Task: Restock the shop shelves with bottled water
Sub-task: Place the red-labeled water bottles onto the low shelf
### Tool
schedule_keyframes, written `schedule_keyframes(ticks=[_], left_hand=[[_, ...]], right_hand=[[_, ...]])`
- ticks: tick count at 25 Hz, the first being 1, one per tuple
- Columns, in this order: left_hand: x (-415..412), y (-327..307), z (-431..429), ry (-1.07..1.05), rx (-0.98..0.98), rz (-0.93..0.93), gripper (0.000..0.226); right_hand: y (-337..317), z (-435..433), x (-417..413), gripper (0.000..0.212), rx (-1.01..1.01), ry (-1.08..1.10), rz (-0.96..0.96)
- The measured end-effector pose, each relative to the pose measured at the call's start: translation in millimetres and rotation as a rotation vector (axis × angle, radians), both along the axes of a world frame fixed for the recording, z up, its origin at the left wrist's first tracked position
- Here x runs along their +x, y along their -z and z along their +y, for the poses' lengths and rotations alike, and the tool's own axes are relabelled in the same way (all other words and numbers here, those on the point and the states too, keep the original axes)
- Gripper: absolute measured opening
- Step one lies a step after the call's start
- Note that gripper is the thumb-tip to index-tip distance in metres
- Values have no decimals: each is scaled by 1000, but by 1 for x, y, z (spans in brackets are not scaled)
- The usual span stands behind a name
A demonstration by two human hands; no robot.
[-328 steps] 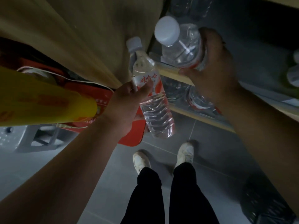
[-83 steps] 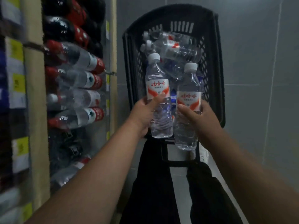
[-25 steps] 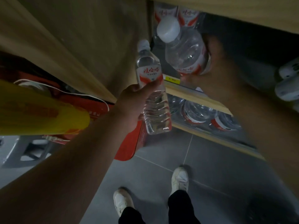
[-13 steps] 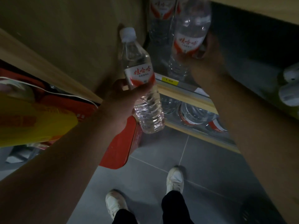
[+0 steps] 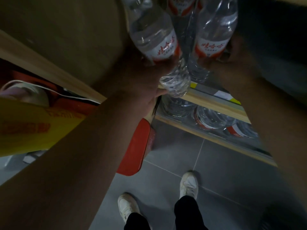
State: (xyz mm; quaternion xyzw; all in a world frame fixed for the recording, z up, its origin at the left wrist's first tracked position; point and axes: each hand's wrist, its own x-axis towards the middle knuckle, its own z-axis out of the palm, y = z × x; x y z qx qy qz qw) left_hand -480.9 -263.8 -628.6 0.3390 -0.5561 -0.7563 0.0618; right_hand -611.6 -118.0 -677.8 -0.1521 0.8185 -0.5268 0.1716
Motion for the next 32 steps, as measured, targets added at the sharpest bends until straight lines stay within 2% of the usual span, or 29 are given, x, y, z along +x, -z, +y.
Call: schedule_keyframes(ticks=[2, 3, 4, 6, 8, 13, 16, 19, 24, 29, 32], left_hand=[[-1, -6, 5, 9, -22, -12, 110], [0, -5, 5, 10, -43, -23, 115], [2, -3, 6, -11, -62, -1, 103], [2, 1, 9, -110, -76, 66, 57], [-2, 2, 8, -142, -113, 94, 44], [-12, 7, 2, -124, -327, 96, 77], [-6, 15, 5, -162, -504, 179, 62], [-7, 15, 12, -108, -656, 158, 52], [-13, 24, 7, 19, -853, 267, 67], [-10, 34, 10, 78, -801, 350, 69], [-21, 42, 6, 129, -781, 285, 73]], right_hand=[[1, 2, 0, 83, -14, 4, -11], [3, 3, -1, 81, -24, 1, -11], [5, 4, 0, 76, -34, 1, -15], [8, 7, 0, 72, -65, -6, -26], [9, 9, 0, 71, -96, -12, -32], [9, 10, 3, 65, -128, 1, -36], [10, 10, 4, 66, -117, -14, -13], [11, 11, 4, 68, -89, -26, 8], [13, 9, 4, 71, -109, -19, 23], [14, 8, 12, 69, -139, 35, -12], [14, 9, 13, 68, -90, 27, 56]])
